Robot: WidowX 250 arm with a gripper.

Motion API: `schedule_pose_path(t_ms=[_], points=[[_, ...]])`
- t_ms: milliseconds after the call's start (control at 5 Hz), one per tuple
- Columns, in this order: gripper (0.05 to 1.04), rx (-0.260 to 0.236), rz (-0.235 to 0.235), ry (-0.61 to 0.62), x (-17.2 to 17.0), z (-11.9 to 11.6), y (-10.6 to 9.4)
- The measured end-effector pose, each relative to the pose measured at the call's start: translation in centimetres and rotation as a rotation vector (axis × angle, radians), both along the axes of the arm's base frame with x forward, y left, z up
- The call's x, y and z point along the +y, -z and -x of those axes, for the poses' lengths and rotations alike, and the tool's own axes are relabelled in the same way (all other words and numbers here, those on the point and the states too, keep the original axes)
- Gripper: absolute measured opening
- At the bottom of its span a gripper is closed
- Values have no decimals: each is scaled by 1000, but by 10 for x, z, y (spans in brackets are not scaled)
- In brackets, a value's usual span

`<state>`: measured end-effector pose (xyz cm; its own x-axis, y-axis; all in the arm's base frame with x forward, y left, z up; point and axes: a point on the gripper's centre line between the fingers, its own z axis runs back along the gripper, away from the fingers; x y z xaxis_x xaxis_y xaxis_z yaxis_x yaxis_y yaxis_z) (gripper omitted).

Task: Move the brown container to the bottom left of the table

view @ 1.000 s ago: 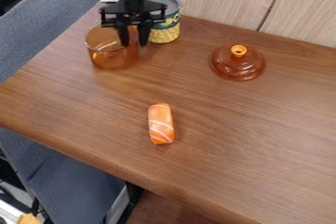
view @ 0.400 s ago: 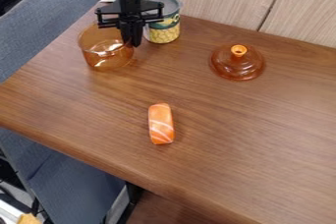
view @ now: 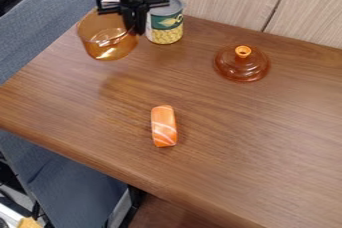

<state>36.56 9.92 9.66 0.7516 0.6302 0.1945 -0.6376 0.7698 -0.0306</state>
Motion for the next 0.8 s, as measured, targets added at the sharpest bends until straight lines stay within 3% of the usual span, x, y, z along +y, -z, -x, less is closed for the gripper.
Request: schedule_pose_path(t_ms=[400,800], points=[[81,-25,49,200,-81,29,-23],[81,2,-7,372,-159,46,-4]])
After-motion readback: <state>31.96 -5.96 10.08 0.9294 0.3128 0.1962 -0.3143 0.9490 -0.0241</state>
